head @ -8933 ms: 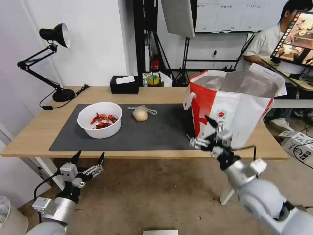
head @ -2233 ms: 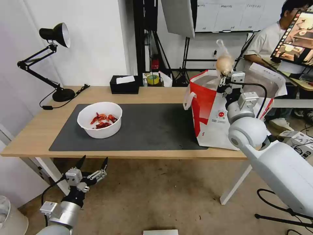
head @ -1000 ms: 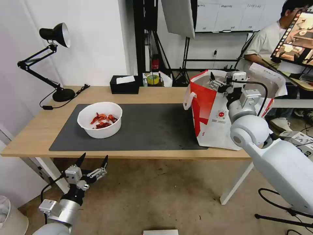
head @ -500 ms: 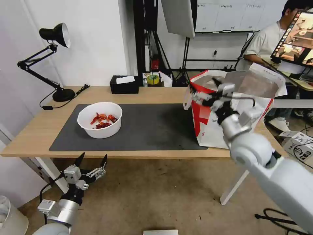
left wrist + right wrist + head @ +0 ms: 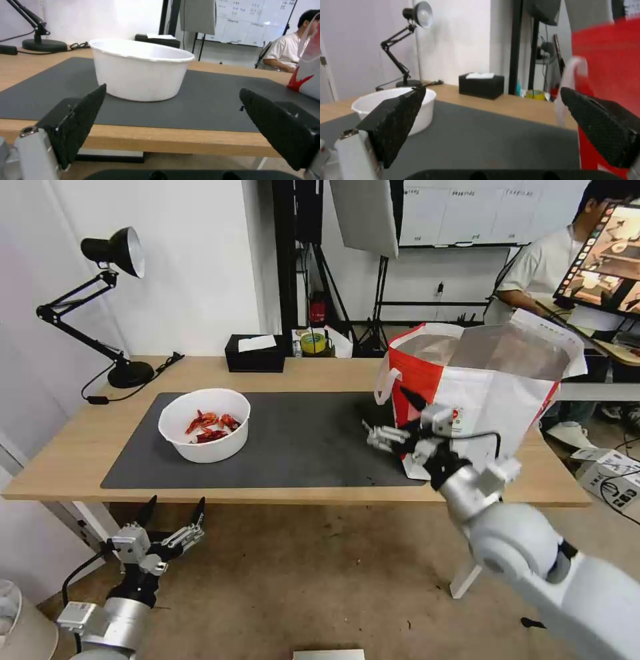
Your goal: Pick up the trash from the table and place it into the takeout bag.
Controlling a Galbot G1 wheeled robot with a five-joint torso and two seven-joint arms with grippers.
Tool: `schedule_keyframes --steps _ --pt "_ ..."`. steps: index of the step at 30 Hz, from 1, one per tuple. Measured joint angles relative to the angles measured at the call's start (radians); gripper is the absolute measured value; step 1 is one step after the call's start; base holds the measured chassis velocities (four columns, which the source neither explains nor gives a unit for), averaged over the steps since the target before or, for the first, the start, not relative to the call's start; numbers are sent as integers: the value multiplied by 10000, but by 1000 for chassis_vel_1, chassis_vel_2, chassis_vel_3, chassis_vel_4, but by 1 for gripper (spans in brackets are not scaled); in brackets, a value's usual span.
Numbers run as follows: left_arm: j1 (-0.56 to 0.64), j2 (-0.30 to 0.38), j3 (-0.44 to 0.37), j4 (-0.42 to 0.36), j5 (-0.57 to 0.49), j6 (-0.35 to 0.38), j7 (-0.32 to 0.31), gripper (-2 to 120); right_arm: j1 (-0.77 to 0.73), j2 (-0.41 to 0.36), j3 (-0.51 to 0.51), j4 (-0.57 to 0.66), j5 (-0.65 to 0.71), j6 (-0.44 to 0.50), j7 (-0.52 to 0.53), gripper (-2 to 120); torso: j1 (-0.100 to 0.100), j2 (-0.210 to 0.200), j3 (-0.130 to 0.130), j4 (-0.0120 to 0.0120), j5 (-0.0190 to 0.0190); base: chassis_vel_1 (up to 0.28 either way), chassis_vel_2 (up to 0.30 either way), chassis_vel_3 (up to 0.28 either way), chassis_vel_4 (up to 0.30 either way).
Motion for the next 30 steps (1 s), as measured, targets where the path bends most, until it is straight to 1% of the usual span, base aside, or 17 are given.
schedule_keyframes --steps 1,2,5,6,12,13,16,20,30 --pt "7 5 -2 -3 0 -2 2 100 -487 117 163 18 -155 78 -16 100 1 0 -1 -1 2 0 0 0 0" --pt "7 5 -2 -3 0 -2 2 100 -487 117 163 18 -155 78 -16 100 1 0 -1 -1 2 0 0 0 0" --pt "22 25 -13 -25 1 -6 3 100 -1310 440 528 20 -577 283 34 100 0 0 -1 0 0 0 0 0 0" --pt "22 25 -13 -25 1 -6 3 100 -1310 440 528 20 -577 283 34 100 0 0 -1 0 0 0 0 0 0" --pt "53 30 -13 -42 8 -14 8 100 -2439 941 839 52 -1302 438 686 100 1 1 0 0 0 0 0 0 0" --pt "53 30 -13 -42 8 -14 8 100 -2439 941 839 52 -1302 438 686 100 1 1 0 0 0 0 0 0 0" --pt "59 30 -26 -47 12 -19 10 100 -3083 1274 927 -54 -1762 533 991 100 0 0 0 0 1 0 0 0 0" --pt "85 30 -46 -108 12 -23 12 100 -3539 1538 964 -194 -2110 615 1180 100 1 0 0 0 1 0 0 0 0" --pt "194 24 -153 -173 16 -34 17 100 -4074 1912 895 -412 -2225 607 1489 100 1 0 0 1 1 0 0 0 0"
